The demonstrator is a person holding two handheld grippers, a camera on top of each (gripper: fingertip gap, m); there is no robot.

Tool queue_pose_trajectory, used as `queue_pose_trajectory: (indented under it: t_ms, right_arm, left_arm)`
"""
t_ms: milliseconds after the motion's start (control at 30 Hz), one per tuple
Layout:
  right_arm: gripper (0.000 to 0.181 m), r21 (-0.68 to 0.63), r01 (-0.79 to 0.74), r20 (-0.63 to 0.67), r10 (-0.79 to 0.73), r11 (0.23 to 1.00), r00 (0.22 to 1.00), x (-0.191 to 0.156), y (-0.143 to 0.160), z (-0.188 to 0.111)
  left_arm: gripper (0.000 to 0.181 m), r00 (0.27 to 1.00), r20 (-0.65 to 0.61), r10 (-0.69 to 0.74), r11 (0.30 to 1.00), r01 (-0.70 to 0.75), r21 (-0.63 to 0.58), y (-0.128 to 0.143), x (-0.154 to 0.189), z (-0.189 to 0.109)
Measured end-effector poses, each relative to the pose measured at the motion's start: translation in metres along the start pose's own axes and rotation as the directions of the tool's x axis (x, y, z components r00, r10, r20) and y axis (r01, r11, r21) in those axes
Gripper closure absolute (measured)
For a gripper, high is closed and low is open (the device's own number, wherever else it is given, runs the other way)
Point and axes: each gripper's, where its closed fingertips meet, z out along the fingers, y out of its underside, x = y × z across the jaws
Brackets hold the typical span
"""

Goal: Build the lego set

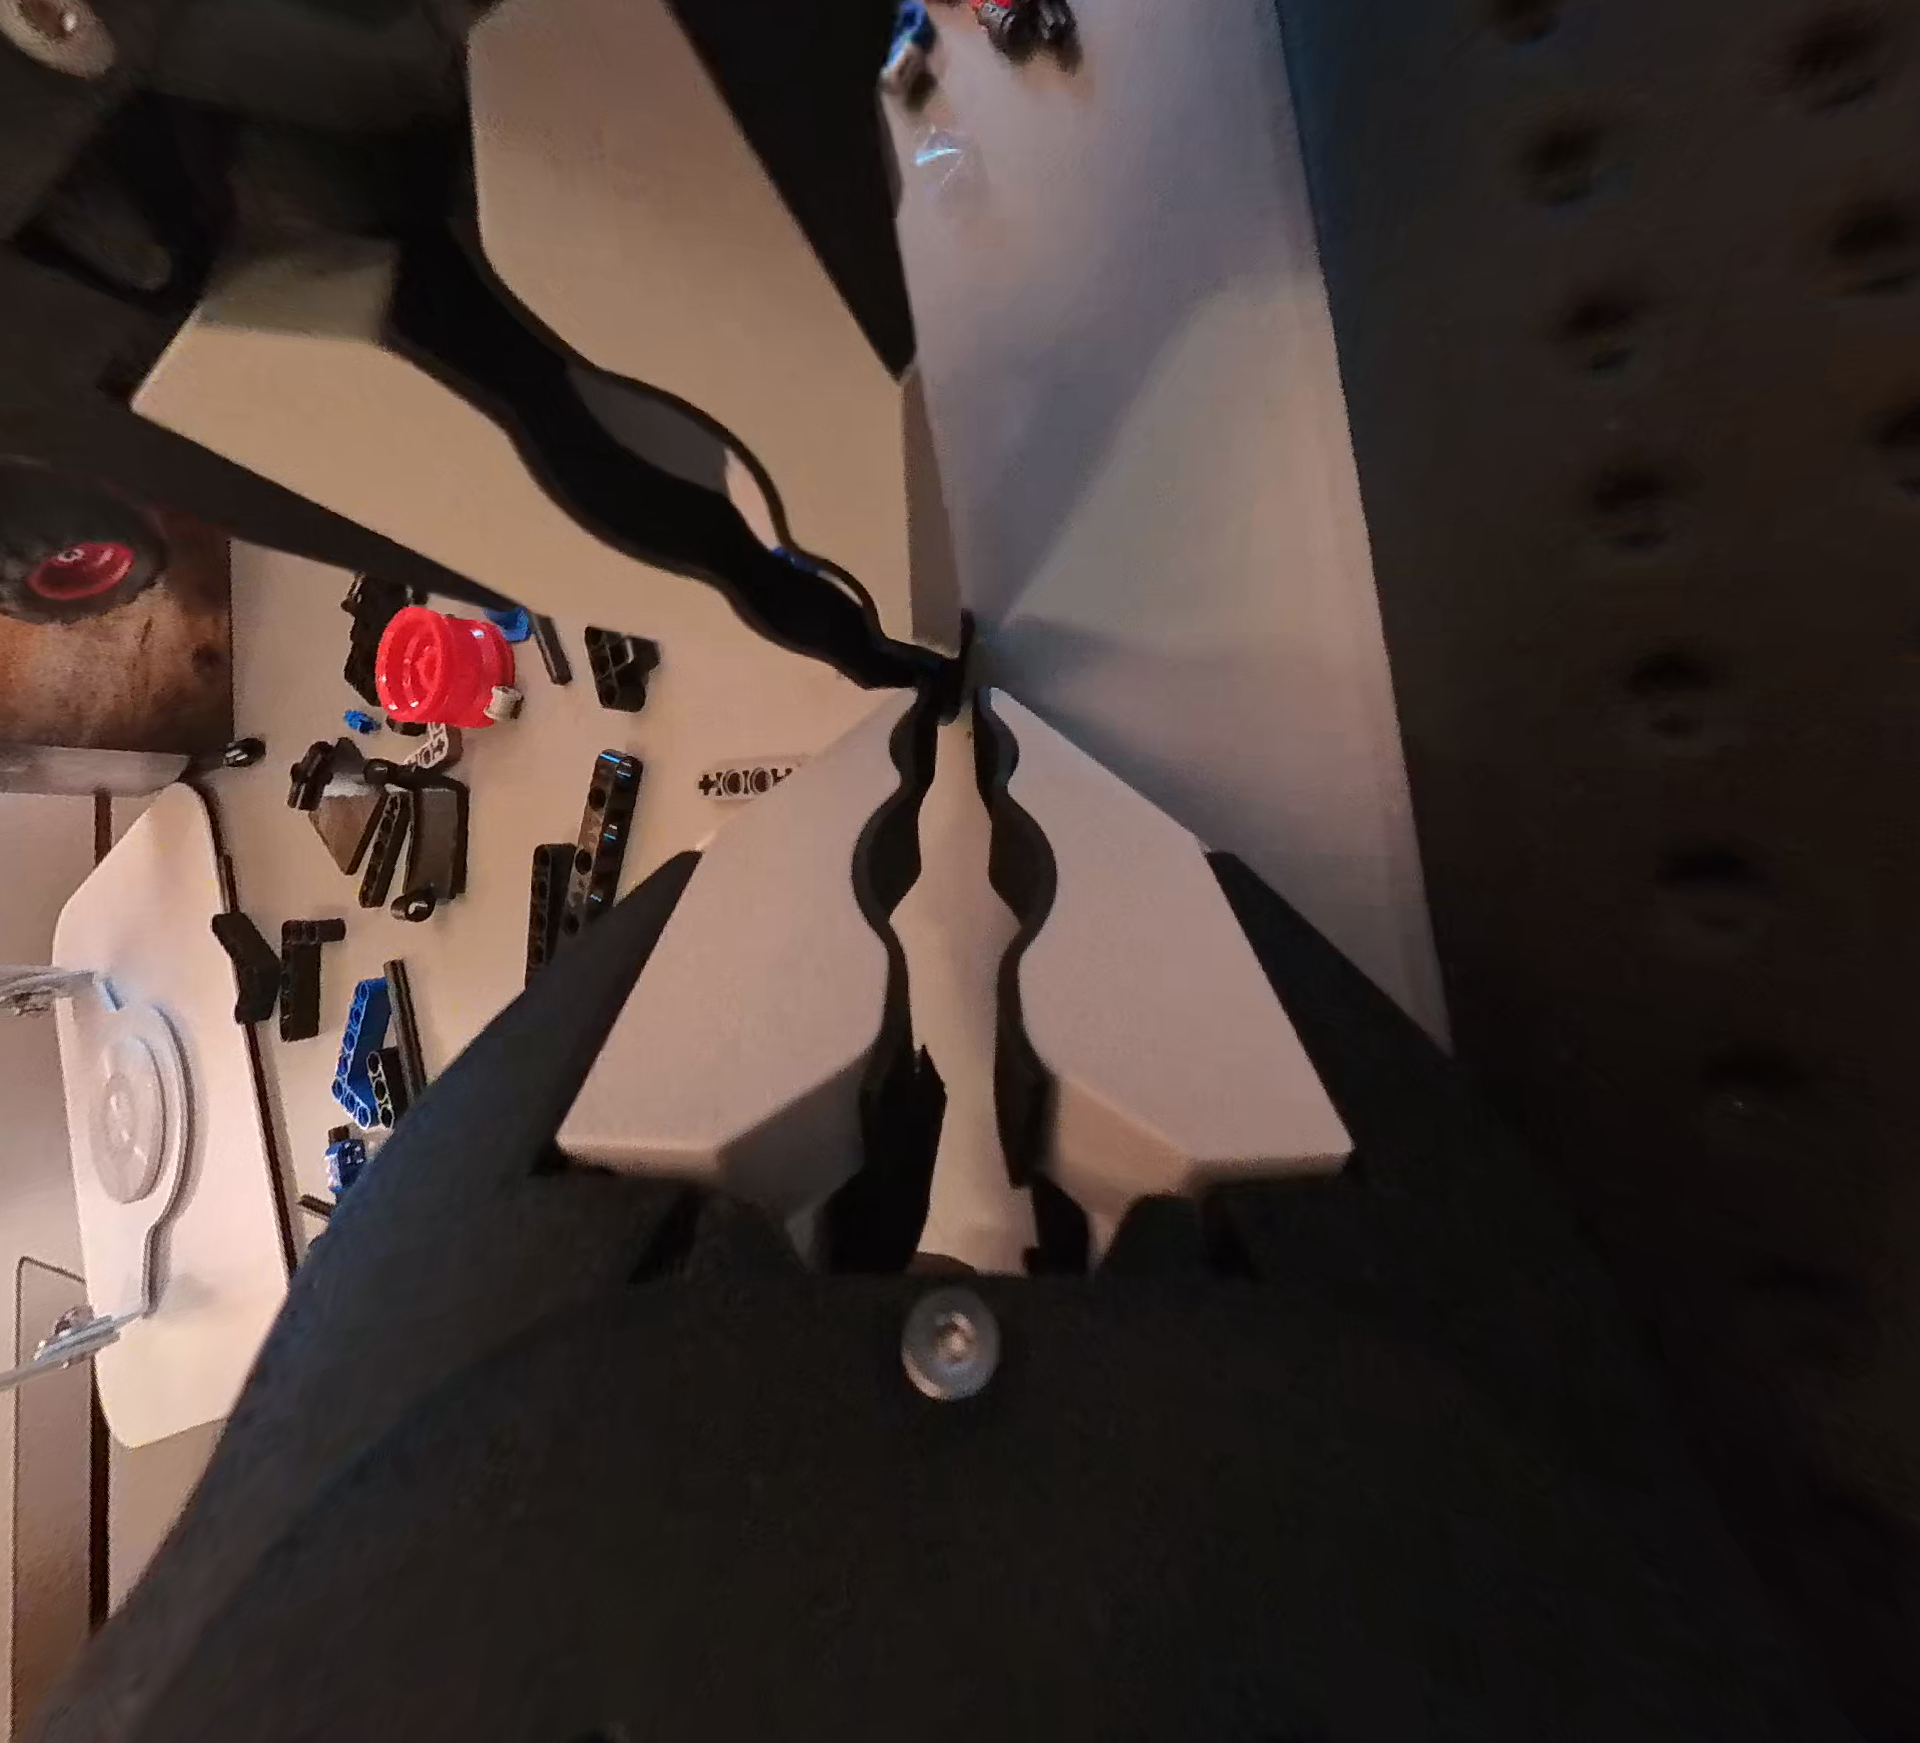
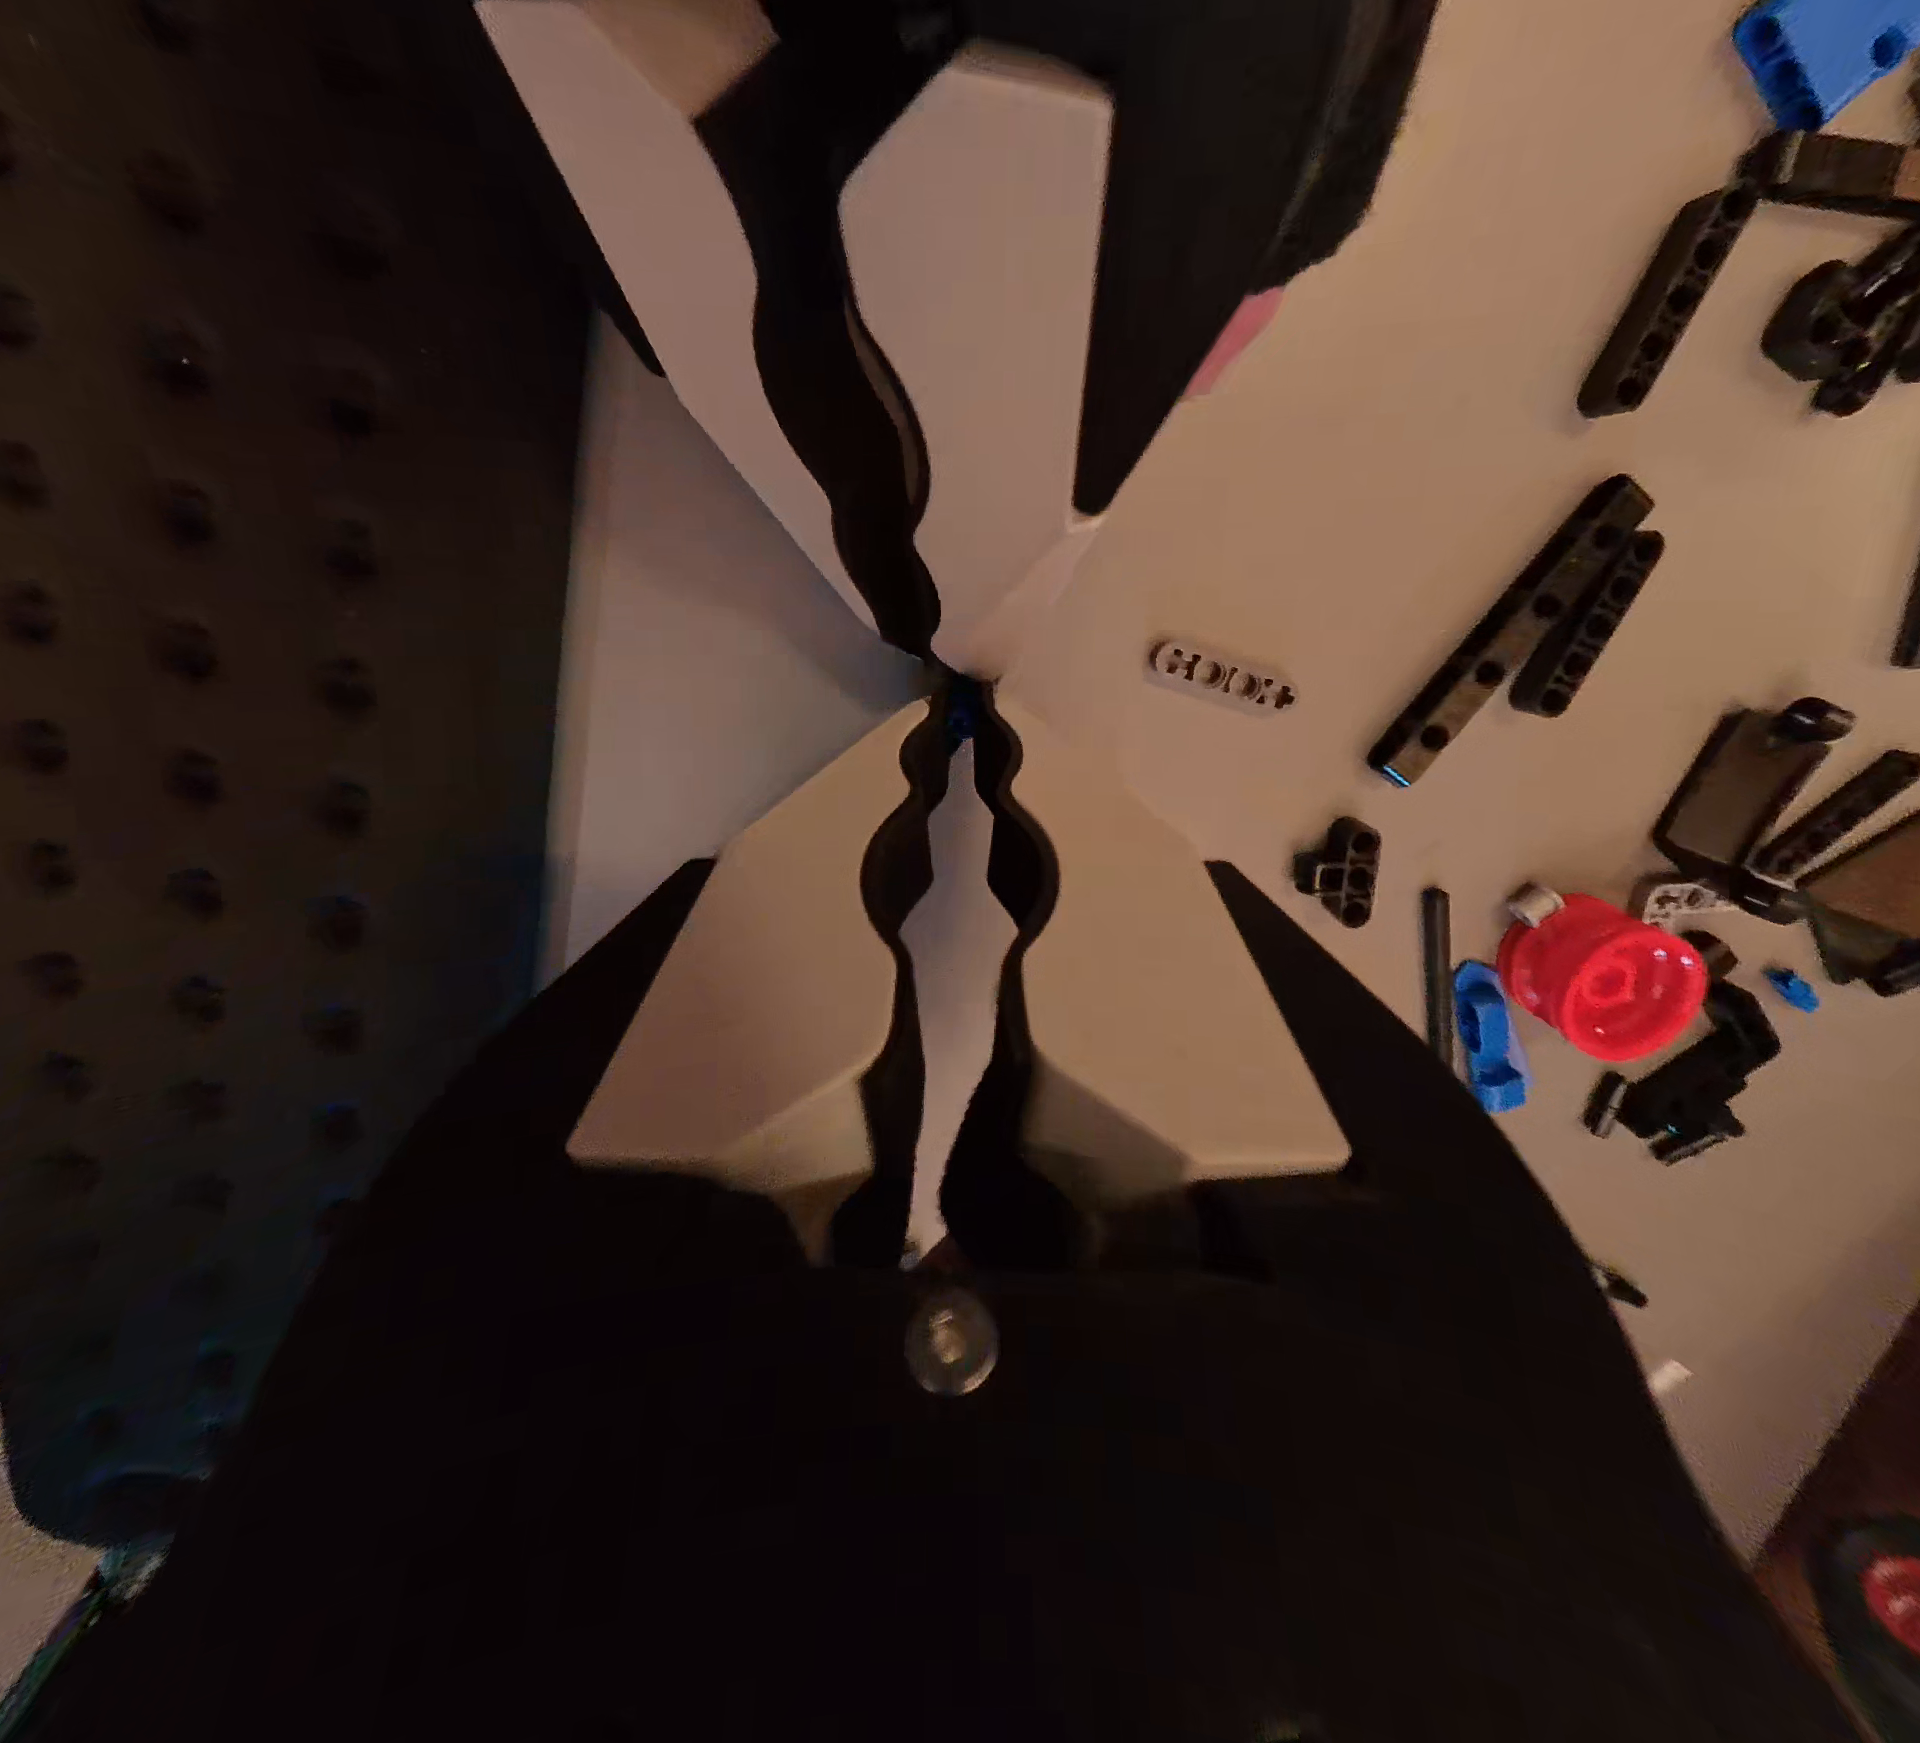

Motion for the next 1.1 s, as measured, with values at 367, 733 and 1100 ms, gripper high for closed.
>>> queue_pose_trajectory:
  t_ms: [367,733,1100]
  right_arm:
    - [0.179,0.100,-0.092,-0.035,0.095,0.991,0.995,0.0026,-0.0012,-0.0005]
    - [0.179,0.129,-0.093,-0.046,0.100,0.987,0.994,0.0037,-0.0033,-0.0028]
    - [0.180,0.092,-0.133,0.026,0.131,0.987,0.991,0.0025,-0.0019,0.0000]
  left_arm:
    - [0.177,1.000,0.002,-0.008,1.000,0.008,0.000,0.0007,0.0016,-0.0015]
    - [0.176,1.000,0.003,-0.011,1.000,0.011,-0.004,0.0014,0.0032,-0.0023]
    - [0.176,1.000,-0.008,-0.022,1.000,0.022,0.002,0.0014,0.0039,-0.0033]
